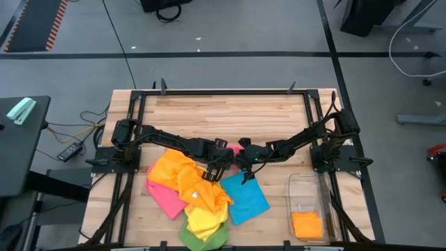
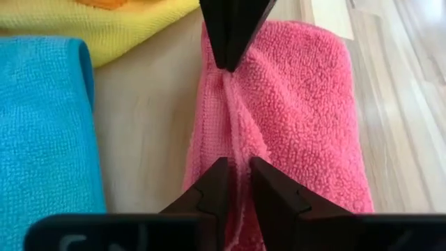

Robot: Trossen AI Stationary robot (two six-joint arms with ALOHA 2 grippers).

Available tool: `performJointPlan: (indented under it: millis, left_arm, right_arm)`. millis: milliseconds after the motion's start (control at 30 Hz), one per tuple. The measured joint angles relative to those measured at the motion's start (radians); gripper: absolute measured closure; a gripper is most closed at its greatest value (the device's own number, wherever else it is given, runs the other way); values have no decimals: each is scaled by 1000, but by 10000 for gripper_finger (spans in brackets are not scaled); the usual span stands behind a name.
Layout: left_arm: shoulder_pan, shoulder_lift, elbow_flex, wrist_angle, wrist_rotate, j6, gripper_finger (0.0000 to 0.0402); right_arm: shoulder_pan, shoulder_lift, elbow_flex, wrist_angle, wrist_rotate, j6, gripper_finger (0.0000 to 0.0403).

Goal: Fold microfiber towels
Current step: Fold the pink towel

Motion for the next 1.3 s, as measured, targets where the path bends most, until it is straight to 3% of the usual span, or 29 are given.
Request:
performJointPlan:
  millis: [233,1000,1133,1300]
  left_arm:
    - [0,0,0,-6,0,-4,390]
    - [-8,-11,-1,-27,-42,-2,381]
    - [-12,-11,-1,-28,-42,-2,370]
    - [-12,-12,-1,-27,-54,-5,363]
  right_arm:
    - [0,0,0,-10,0,-18,360]
    - [13,-118,1,-165,-56,39,360]
    - [14,-118,1,-108,-52,25,349]
    - [26,-114,1,-81,-14,-6,305]
